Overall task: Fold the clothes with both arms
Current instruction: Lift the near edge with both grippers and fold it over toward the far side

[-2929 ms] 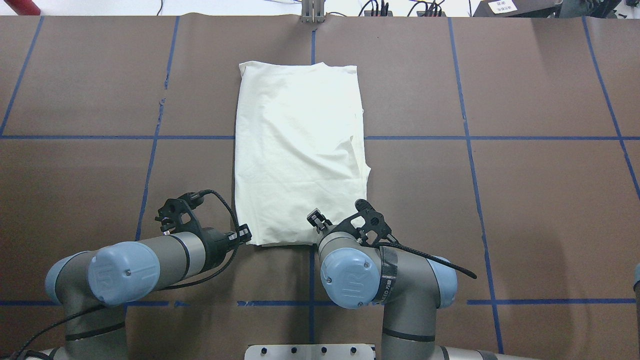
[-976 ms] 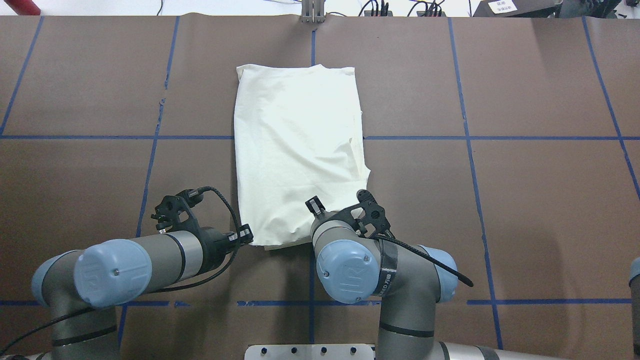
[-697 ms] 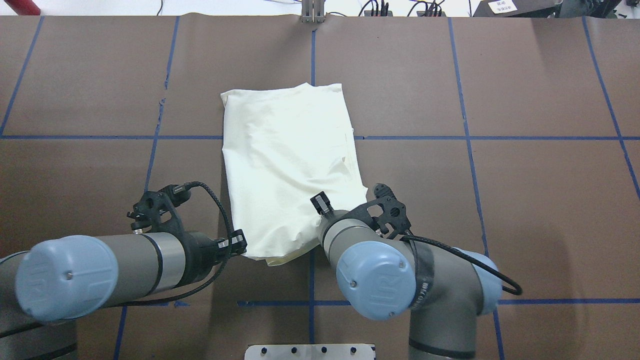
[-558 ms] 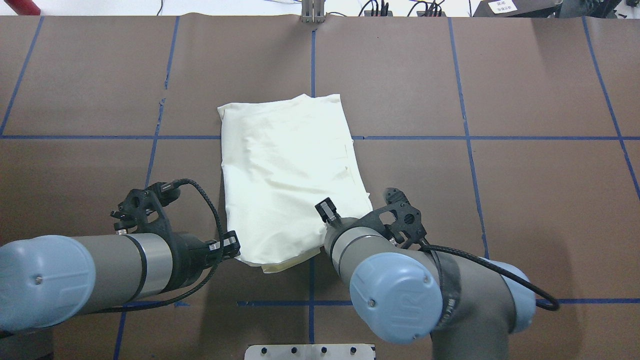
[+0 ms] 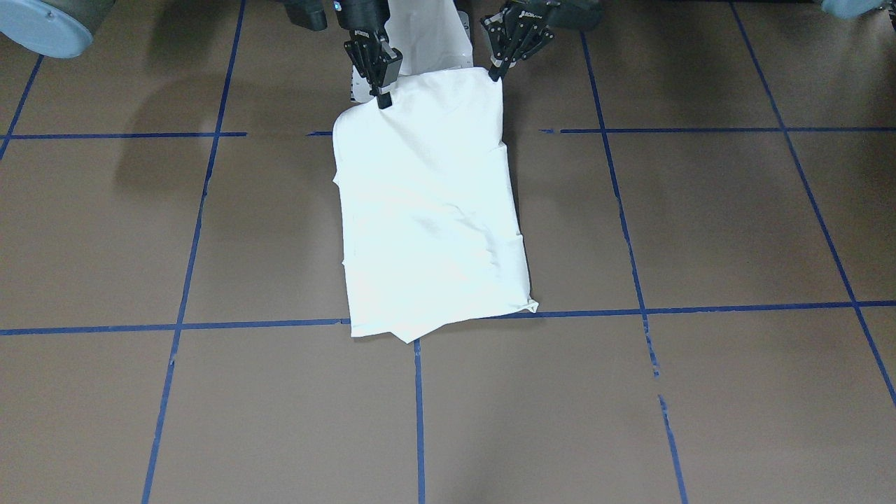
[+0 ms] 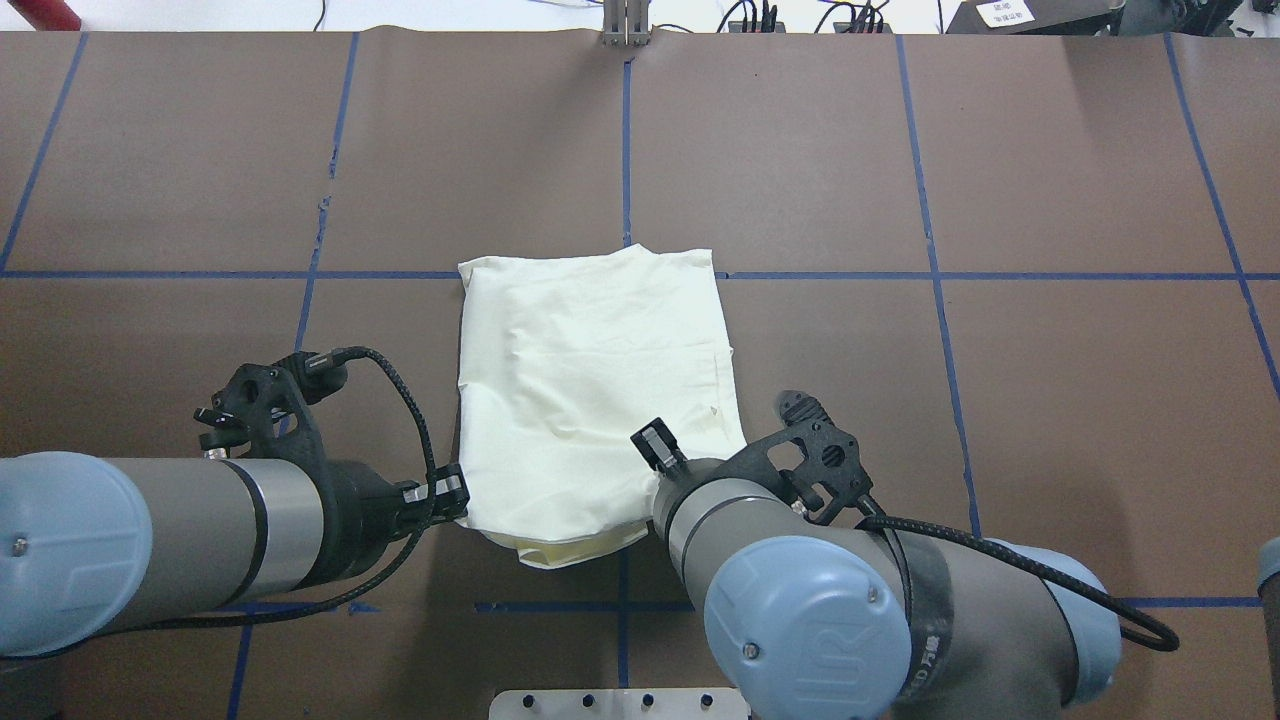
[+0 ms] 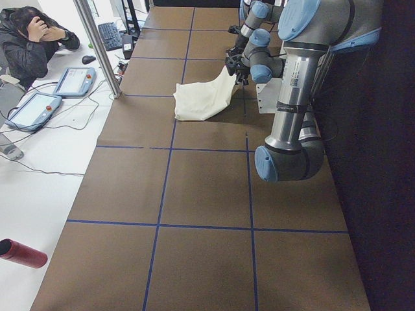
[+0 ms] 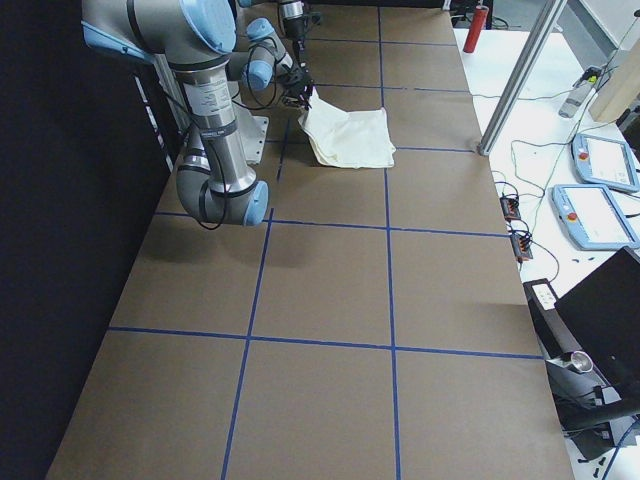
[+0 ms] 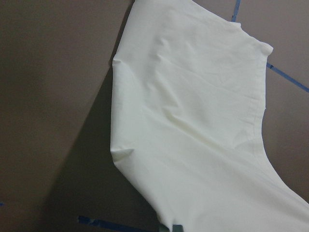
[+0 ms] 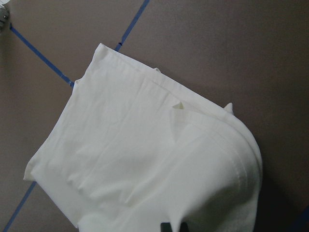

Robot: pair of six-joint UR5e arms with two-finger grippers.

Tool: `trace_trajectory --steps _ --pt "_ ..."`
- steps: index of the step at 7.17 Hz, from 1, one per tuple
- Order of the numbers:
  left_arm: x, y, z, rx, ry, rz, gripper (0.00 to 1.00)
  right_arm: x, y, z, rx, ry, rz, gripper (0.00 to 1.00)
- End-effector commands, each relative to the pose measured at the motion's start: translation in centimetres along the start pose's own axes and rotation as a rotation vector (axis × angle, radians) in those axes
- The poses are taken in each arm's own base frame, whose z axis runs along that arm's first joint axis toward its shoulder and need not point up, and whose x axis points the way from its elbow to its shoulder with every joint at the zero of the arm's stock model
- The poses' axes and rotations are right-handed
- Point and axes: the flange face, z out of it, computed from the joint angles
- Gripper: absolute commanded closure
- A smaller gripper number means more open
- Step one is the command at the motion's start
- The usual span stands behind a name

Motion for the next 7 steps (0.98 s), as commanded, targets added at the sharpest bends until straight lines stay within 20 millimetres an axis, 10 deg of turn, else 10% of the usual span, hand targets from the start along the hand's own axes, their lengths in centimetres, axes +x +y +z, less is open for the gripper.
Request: trace_trajectory --steps 1,7 --pt "2.8 -3.2 1.4 0.068 -0.038 0.041 1.0 -3.9 -2.1 2.0 0.072 -0.015 0.003 1.0" --pt "5.9 -13.6 8.5 0.203 -0.166 0.07 1.0 -13.4 -6.0 15.5 0.156 0.009 -0.001 1.0"
